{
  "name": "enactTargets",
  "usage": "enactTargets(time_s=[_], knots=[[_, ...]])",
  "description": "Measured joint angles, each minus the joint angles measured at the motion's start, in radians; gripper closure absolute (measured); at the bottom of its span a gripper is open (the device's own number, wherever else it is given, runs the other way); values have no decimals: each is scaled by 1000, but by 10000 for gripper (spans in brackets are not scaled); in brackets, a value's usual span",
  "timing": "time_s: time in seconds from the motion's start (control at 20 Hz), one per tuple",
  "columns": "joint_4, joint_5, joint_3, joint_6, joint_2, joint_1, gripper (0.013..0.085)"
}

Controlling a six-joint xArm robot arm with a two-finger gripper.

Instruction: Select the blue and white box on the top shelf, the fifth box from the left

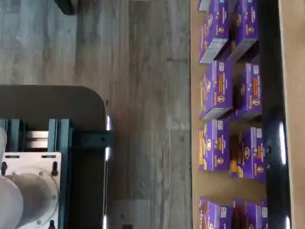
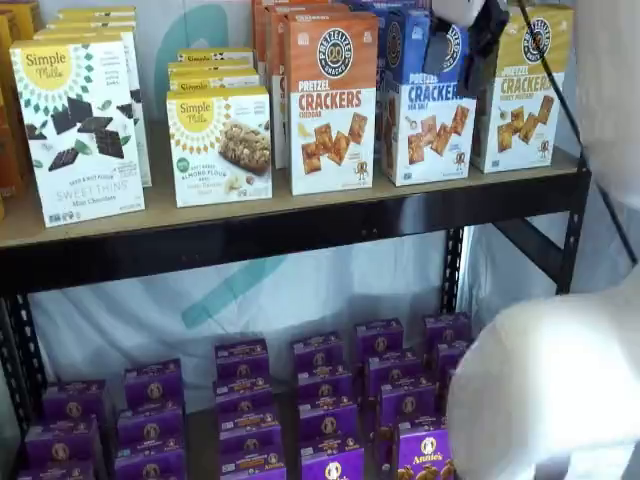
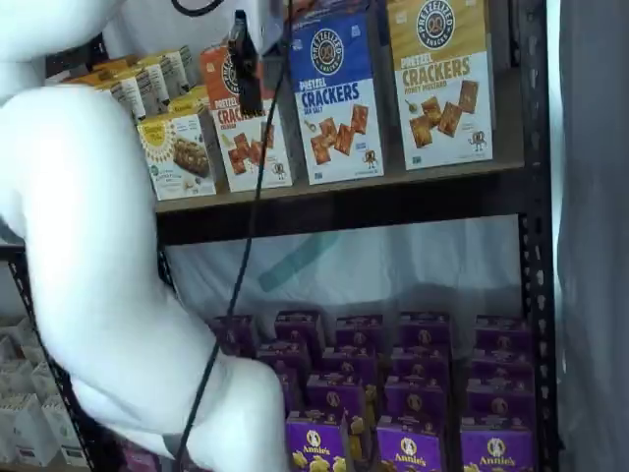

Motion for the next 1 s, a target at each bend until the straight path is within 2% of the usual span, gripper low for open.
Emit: enactTargets(time_s=[0.15, 0.3, 0.65, 1.0], knots=[[-79, 79, -30, 22, 44, 56, 130], [-96, 59, 11, 31, 30, 71, 130], [-53, 8, 59, 29, 11, 57, 130], [-4, -7, 37, 21, 22, 32, 130]])
